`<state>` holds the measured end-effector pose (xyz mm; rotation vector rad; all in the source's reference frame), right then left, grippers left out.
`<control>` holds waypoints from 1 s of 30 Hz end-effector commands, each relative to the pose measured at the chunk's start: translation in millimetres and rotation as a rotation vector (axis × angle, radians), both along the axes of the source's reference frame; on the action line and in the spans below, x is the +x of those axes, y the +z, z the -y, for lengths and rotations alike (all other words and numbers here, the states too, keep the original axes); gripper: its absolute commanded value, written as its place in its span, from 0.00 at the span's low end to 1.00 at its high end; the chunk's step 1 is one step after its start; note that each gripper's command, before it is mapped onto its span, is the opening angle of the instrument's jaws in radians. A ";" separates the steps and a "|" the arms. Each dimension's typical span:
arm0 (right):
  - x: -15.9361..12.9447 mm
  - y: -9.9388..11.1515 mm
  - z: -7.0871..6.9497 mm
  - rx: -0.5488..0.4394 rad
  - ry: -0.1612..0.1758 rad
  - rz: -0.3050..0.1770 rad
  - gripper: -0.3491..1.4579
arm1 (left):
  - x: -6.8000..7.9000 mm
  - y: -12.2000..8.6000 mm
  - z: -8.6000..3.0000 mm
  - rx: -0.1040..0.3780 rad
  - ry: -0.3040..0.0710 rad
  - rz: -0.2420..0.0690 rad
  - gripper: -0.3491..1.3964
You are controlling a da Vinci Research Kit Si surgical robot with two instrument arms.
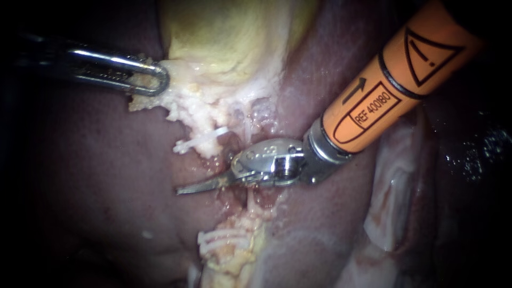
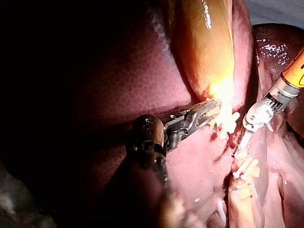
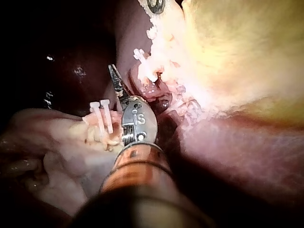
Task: Go back from the cut left tube
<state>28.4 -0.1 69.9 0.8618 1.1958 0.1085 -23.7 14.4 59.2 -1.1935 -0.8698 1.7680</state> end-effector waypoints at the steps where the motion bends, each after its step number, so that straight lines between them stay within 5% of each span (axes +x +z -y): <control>1: 0.0 0.1 0.0 0.002 -0.008 -0.004 0.00 | 0.0 0.0 0.0 0.000 0.001 0.001 0.00; 2: 0.0 0.2 0.1 0.002 -0.009 -0.004 0.00 | 0.0 0.0 0.0 0.000 0.001 0.001 0.00; 6: 0.3 0.4 0.0 -0.001 -0.002 -0.001 0.74 | 0.0 0.0 0.0 0.000 0.001 0.000 0.00; 7: 0.4 0.4 -0.1 -0.002 0.001 0.001 0.80 | 0.0 0.0 0.0 0.000 0.001 0.000 0.00; 19: -0.6 0.5 0.0 -0.011 0.028 0.016 0.91 | 0.0 0.0 0.0 0.000 0.001 0.001 0.00; 23: -3.1 0.3 0.5 -0.055 0.125 0.064 0.94 | 0.1 0.1 0.0 0.000 0.001 0.001 0.00; 27: -6.4 -0.1 1.1 -0.180 0.315 0.158 0.99 | 0.2 0.2 -0.1 0.000 0.002 0.001 0.00; 30: -9.3 -0.2 1.2 -0.288 0.374 0.191 0.99 | 0.2 0.2 -0.1 0.000 0.002 0.001 0.00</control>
